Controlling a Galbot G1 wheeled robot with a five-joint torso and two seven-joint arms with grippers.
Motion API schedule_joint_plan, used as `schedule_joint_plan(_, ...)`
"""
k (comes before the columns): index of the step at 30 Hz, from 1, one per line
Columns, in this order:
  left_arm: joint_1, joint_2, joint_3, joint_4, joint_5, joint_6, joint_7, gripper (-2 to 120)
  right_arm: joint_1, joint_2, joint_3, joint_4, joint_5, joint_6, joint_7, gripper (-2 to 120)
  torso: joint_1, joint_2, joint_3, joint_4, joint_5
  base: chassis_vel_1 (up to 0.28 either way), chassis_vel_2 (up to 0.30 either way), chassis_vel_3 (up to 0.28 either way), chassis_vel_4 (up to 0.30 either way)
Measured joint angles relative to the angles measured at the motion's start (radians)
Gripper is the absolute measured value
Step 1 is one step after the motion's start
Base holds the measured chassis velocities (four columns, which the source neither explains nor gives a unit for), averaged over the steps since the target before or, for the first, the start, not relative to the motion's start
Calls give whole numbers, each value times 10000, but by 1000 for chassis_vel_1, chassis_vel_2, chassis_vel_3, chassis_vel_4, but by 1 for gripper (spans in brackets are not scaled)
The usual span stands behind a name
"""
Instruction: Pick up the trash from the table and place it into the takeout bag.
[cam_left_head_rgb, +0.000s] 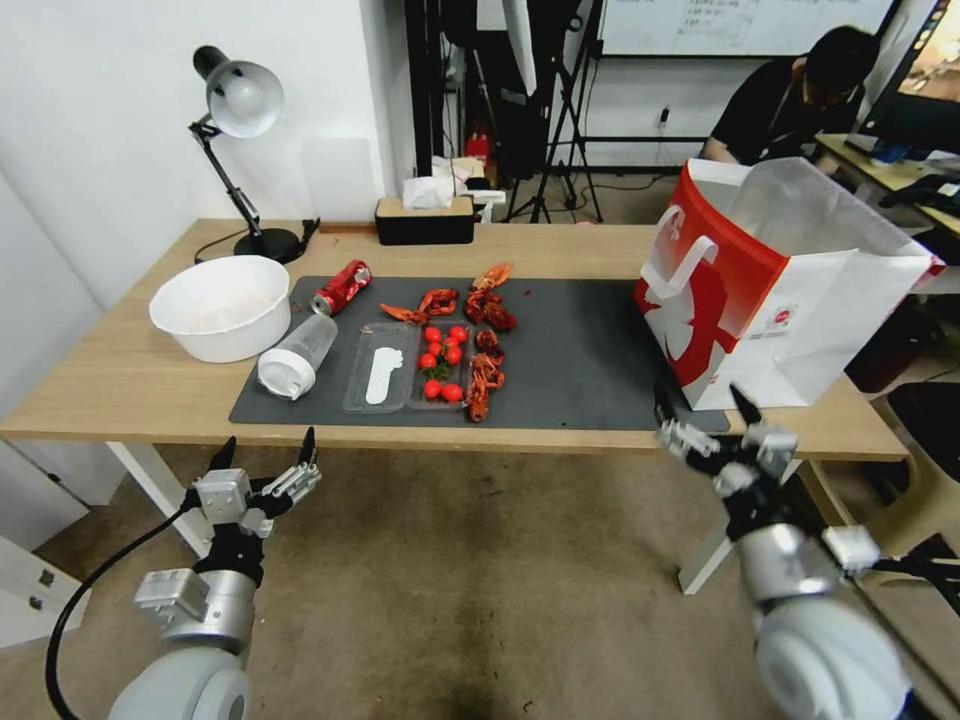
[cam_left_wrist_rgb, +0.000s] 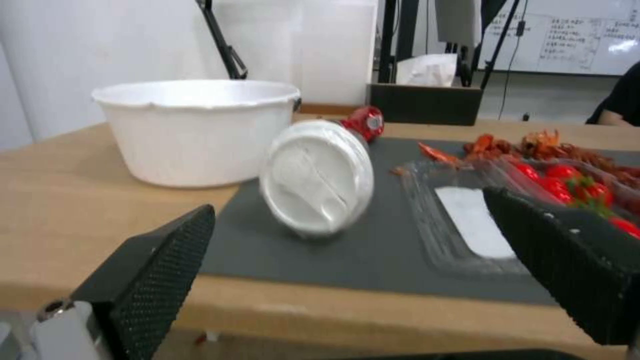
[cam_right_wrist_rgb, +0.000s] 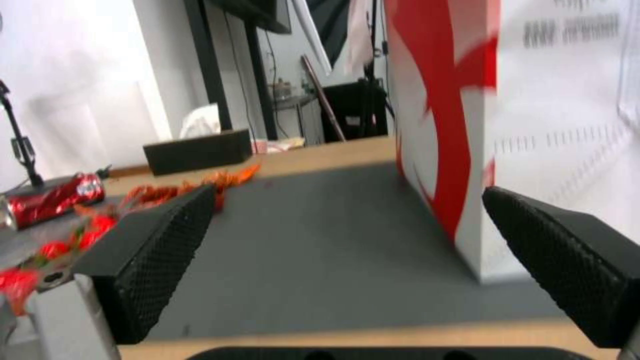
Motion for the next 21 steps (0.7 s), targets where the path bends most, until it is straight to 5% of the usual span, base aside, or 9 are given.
schedule_joint_plan(9,-1915,1659,57,1065,-1386,948,-404,100,-935,627,-284,-131,-611,619,-295,100,0,0,1,1,-2,0,0,0,0)
schedule_joint_plan(21,-3983,2643,398,2218,-2725,1598,-249,100,-935,755,-405,-167,-986,526,-218,100,0,0,2,-1,-2,0,0,0,0)
